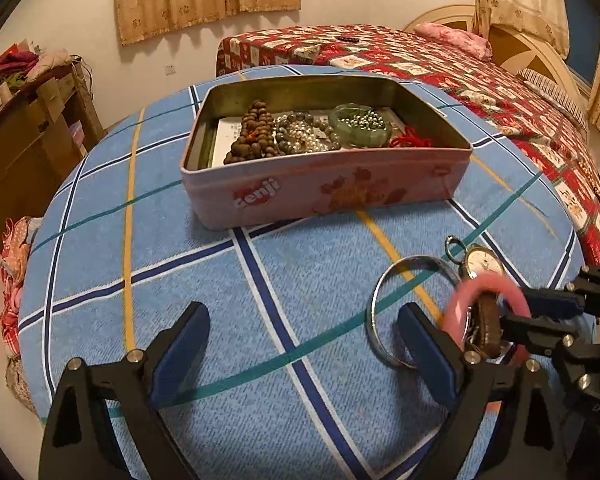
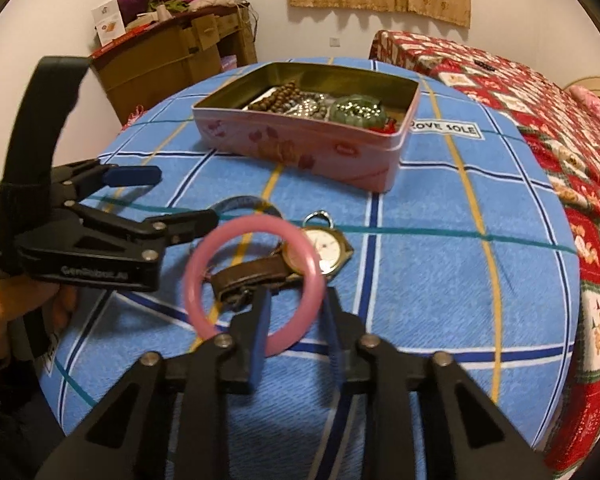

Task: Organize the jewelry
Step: 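Move the right gripper to the pink bangle and grasp it, then lift the pink bangle with the right gripper while the left reaches toward the silver bangle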

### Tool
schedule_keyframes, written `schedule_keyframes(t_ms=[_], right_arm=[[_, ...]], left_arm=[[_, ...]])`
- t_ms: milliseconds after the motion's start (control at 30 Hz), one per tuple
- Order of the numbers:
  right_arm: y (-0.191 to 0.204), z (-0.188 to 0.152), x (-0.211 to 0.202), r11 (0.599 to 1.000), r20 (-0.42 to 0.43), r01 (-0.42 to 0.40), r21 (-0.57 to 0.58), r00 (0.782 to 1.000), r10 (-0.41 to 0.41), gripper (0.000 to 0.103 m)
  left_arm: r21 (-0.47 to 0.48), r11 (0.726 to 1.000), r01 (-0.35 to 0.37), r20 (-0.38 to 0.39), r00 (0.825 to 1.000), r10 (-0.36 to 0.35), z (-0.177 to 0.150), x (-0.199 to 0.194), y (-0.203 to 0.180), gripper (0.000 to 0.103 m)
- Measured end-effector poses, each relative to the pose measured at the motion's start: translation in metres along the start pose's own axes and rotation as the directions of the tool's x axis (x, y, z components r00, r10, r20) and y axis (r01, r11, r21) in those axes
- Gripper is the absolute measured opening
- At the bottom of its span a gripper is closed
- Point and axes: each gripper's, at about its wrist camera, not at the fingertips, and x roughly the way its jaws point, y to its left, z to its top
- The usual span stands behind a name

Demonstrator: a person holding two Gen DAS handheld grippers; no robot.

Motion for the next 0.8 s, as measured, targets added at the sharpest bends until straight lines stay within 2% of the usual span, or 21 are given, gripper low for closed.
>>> schedule_keyframes(t_ms=[33, 233, 367, 533, 633, 800], right_arm=[[-0.001, 0.000, -0.002, 1.000, 0.005, -0.007, 0.008, 1.000, 0.007, 0.014], [-0.002, -0.003, -0.008, 1.000, 0.023, -0.008, 0.007, 1.000, 0.007, 0.013], [-0.002, -0.004, -0.011, 1.000, 0.042, 0.020, -0.002, 0.999, -0.020, 0.013], [-0.003, -0.002, -0.011, 1.000, 0.053, 0.014, 0.008, 0.998, -0.015, 0.013], [-0.005, -0.001, -0.017, 1.000, 0.082, 0.009, 0.011, 0.997, -0.009, 0.013], [-0.005, 0.004, -0.024, 1.000, 0.111, 0.006, 0.010, 0.994, -0.007, 0.013]], left_arm=[[0.007, 1.000, 0.001, -0.009, 1.000, -0.001, 0.000, 0.001, -0.002, 0.086], [0.044, 0.999, 0.030, -0.012, 0.999, -0.030, 0.001, 0.001, -0.009, 0.061], [0.092, 0.993, 0.075, -0.006, 0.997, -0.075, -0.001, -0.003, -0.021, 0.031], [0.142, 0.983, 0.114, -0.005, 0.993, -0.115, -0.002, -0.006, -0.037, 0.024], [0.111, 0.985, 0.132, -0.002, 0.991, -0.132, -0.001, -0.007, -0.030, 0.007], [0.058, 0.987, 0.150, 0.031, 0.988, -0.152, 0.002, -0.017, -0.015, 0.007]])
